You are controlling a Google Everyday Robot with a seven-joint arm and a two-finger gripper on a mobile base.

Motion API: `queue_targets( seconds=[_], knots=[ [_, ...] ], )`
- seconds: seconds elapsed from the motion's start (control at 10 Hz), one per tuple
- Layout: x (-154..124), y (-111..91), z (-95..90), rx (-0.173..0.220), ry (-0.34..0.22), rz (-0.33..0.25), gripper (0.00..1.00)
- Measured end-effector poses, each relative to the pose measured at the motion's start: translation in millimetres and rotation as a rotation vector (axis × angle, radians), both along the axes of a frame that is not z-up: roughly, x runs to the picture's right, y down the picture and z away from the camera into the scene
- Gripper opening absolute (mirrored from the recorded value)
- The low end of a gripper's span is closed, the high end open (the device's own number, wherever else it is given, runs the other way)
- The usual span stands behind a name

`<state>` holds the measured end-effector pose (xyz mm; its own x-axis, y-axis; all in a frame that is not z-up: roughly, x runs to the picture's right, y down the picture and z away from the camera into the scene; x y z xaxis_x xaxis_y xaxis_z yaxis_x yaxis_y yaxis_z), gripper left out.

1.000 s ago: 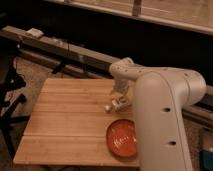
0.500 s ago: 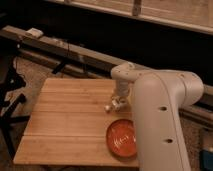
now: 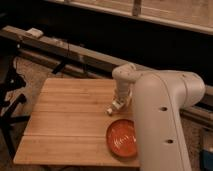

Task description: Place the bottle in the ceramic bowl

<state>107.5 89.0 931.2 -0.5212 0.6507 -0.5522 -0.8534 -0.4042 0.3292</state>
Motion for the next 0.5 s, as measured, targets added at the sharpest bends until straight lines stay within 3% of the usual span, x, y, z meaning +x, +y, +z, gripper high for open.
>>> queue_targets(
  seconds=[0.3,0.5],
  knots=[
    [-12,-12,-24.8,0.021,-0.053,-0.01,0.06],
    [-28,-15,-54.2,0.033,-0.097,-0.024,0.0]
  ],
)
